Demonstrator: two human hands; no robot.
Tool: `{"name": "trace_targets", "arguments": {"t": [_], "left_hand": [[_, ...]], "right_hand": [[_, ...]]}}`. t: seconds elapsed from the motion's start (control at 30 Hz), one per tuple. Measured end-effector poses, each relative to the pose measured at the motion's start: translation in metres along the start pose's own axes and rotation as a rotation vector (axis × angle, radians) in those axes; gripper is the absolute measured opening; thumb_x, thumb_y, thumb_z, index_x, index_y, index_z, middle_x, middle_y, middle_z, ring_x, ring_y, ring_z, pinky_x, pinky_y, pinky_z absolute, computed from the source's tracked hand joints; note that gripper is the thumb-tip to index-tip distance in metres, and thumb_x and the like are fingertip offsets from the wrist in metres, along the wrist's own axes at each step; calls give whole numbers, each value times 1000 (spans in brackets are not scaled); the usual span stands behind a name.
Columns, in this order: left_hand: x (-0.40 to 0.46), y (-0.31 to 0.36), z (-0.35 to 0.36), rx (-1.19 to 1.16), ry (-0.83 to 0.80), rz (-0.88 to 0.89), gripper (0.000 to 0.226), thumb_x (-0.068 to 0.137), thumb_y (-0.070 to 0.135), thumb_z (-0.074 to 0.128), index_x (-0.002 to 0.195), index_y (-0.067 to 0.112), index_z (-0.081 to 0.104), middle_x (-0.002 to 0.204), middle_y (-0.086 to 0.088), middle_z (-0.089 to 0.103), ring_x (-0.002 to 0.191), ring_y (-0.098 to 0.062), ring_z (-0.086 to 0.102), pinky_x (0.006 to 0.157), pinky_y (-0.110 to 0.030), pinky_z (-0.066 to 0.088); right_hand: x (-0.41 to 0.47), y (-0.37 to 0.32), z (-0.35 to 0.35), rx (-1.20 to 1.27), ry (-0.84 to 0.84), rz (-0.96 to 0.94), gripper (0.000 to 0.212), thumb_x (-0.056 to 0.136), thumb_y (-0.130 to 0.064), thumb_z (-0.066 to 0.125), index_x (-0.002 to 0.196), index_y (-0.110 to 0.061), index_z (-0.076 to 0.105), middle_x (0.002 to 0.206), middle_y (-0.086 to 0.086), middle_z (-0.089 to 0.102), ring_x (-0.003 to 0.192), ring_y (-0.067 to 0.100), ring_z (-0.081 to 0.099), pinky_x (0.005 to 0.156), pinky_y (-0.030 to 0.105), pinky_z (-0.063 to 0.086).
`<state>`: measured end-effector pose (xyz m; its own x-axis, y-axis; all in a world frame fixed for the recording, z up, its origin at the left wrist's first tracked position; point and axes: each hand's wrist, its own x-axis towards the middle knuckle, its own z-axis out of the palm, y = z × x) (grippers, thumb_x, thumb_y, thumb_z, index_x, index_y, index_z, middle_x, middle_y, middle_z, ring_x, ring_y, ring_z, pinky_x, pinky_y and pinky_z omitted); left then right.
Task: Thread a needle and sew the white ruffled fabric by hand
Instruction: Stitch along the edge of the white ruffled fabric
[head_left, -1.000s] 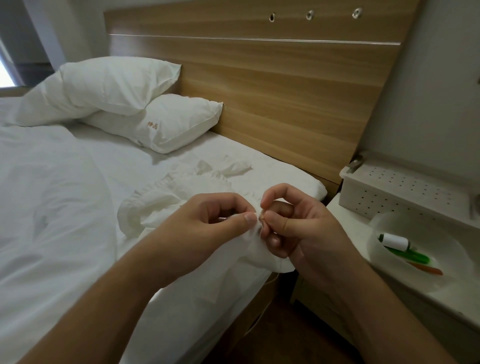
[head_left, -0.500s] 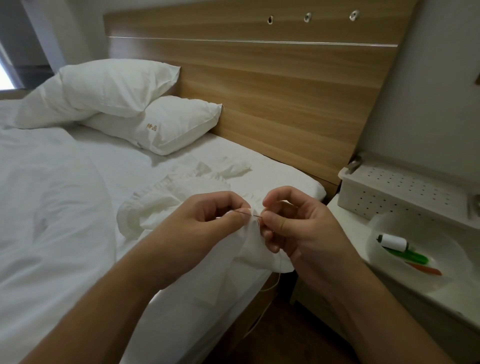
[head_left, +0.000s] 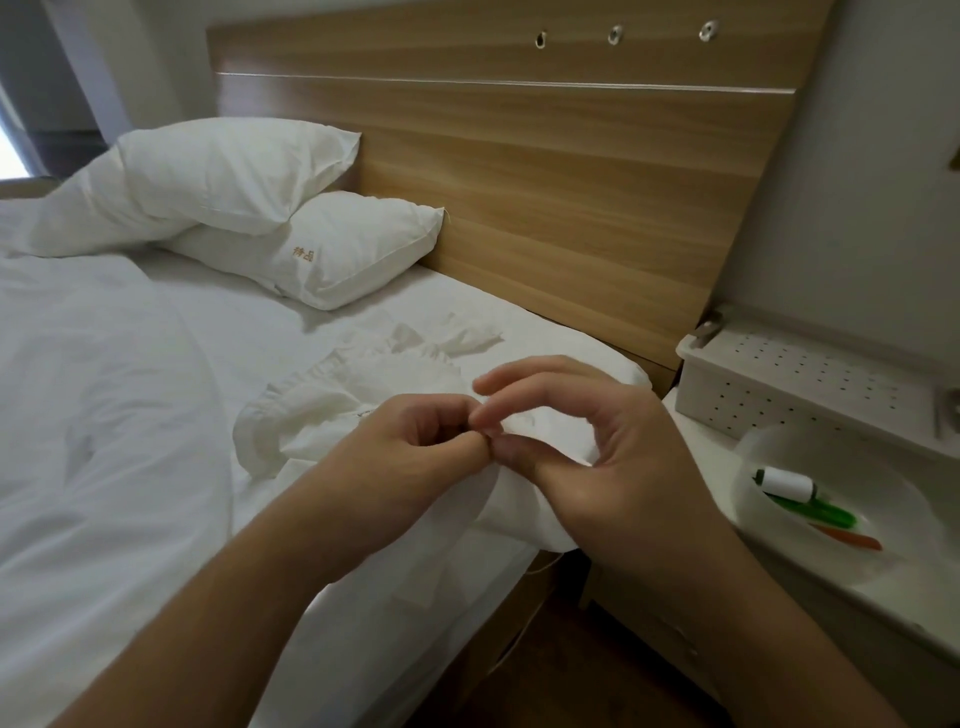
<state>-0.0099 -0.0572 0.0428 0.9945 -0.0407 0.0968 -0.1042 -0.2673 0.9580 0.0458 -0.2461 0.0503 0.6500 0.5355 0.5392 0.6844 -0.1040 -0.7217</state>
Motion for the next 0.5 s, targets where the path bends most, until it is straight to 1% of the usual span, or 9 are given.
{"name": "trace_targets", "arguments": {"t": [0.1,0.17,0.2,0.27,0.33,0.4,0.47,0.5], "left_hand": [[-1,-1,0,4,-7,-23,25,93,27,61,104,17,81,107,-28,73,108,-54,66,98,-73,49],[1,-1,-1,8,-17,-39,25,92,28,63,103,15,81,106,-30,72,105,-54,68,96,-71,52],[2,-2,-1,10,-12,-48,24,91,27,64,100,13,80,104,-31,71,98,-49,70,92,-66,55],[3,-1,-1,10,8,-68,22,89,25,65,94,9,78,99,-32,69,86,-34,69,81,-53,54],[3,-1,1,11,18,-85,21,89,26,66,93,9,78,97,-30,69,83,-28,67,78,-46,52],[2,1,2,8,27,-86,18,89,28,67,88,15,78,89,-23,71,80,-24,66,76,-43,50],[2,5,1,28,43,-75,16,91,30,69,80,21,77,78,-8,70,75,-16,64,73,-37,49],[1,6,0,45,54,-69,18,95,28,71,78,22,77,76,-3,69,73,-14,63,71,-34,48]], "right_hand": [[0,1,1,27,-1,-33,19,85,-1,80,95,-17,79,103,-10,75,111,15,69,97,31,54],[-1,3,2,29,15,-31,18,84,-1,80,93,-17,78,99,-12,75,107,15,69,94,34,54],[-2,3,2,22,31,-29,19,84,0,80,91,-18,78,97,-13,75,105,15,69,91,35,54],[-5,3,6,0,65,-30,22,83,2,78,89,-19,75,94,-12,72,103,16,66,87,34,52],[-7,4,12,-2,87,-18,24,84,4,73,87,-19,72,92,-10,70,101,17,64,85,33,51],[-7,5,16,68,122,30,24,87,5,69,86,-19,70,91,-7,70,98,18,65,86,36,54],[-7,4,17,210,178,111,22,92,5,66,87,-16,71,91,-3,72,96,20,67,87,38,58],[-7,3,17,278,210,141,22,93,5,64,87,-15,71,91,-1,73,95,20,69,87,37,58]]}}
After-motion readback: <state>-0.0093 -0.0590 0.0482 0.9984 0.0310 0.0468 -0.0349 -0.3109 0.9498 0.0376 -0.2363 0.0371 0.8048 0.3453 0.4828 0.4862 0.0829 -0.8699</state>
